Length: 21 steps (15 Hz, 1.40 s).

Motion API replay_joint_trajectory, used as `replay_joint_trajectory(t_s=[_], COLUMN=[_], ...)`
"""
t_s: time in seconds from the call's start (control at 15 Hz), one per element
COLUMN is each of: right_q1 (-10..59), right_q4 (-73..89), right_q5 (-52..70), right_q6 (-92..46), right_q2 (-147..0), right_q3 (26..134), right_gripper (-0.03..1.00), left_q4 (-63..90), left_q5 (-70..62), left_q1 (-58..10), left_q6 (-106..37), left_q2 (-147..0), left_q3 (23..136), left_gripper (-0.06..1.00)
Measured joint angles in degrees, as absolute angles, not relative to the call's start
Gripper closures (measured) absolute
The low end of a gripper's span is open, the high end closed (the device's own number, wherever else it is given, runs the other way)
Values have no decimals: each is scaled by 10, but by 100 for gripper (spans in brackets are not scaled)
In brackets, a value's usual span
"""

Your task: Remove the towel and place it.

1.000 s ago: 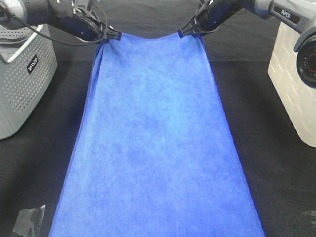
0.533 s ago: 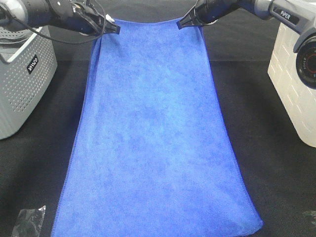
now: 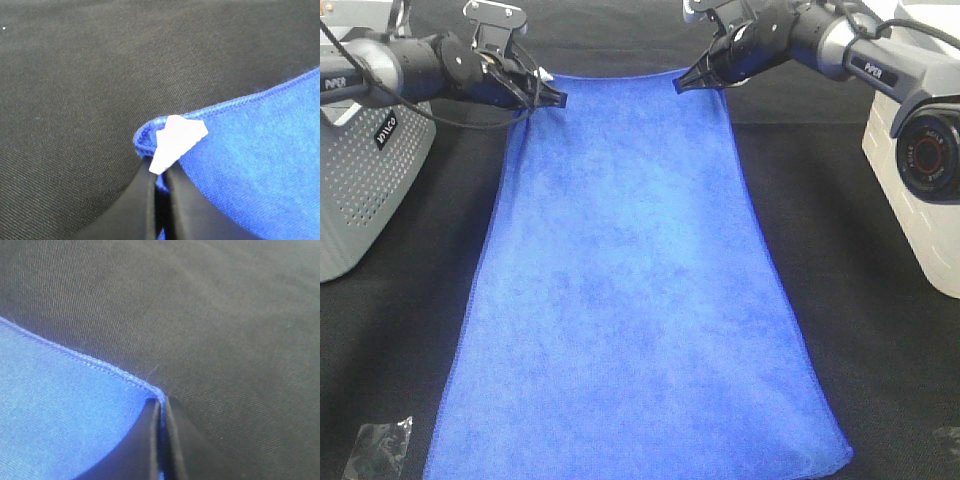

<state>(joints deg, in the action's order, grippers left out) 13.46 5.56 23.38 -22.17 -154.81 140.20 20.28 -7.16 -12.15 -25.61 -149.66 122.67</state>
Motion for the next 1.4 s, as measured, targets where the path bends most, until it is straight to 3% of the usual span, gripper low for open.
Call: replay_joint_trajectory(t_s=[0.93, 1.13, 1.27, 1.4], right_q1=[117, 117, 117, 117], right_q4=[111, 116, 125, 121], right_q5=[212, 239, 258, 286], right_q6=[-221, -221, -221, -221], right_q2=[-1581, -1588, -1593, -1593], right_q3=[1402, 1402, 1402, 1402], right_gripper=[92, 74, 51, 38], left_q4=[203, 203, 203, 203], left_q5=[-26, -25, -14, -10], left_q1=[-130, -130, -130, -130], left_q6=[-256, -256, -256, -256], left_q2=[-1533, -1533, -1533, -1533], left_q3=[1227, 1227, 1227, 1227], left_gripper=[90, 71, 50, 31])
